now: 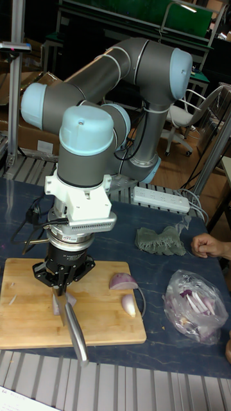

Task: Chop the onions

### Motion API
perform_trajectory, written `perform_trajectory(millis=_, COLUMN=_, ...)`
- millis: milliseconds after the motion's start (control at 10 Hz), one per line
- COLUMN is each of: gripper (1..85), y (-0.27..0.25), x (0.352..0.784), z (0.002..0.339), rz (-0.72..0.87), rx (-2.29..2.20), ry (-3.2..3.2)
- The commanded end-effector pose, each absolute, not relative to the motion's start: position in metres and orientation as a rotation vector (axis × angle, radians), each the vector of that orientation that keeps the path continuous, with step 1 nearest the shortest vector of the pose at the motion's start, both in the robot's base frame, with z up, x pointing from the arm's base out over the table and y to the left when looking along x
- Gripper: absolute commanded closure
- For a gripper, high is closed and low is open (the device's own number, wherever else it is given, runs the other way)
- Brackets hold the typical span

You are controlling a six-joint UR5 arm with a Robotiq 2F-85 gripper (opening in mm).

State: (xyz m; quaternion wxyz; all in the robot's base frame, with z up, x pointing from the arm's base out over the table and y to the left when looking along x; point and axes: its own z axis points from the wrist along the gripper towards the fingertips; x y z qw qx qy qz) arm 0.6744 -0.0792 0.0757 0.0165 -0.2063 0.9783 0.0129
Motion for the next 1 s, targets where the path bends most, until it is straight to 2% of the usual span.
perform_trajectory(millis=0, gripper=84.7, y=-0.079, x=0.68, z=0.072, rz=0.042, rx=-0.636, ry=3.025)
perform_trajectory(millis=600, gripper=84.7, y=-0.084, x=0.687, z=0.069, rz=0.025, rx=-0.645, ry=3.011)
perform_trajectory(millis=900, gripper=84.7, y=-0.084, x=0.677, z=0.102, rz=0.066, rx=-0.645, ry=3.045)
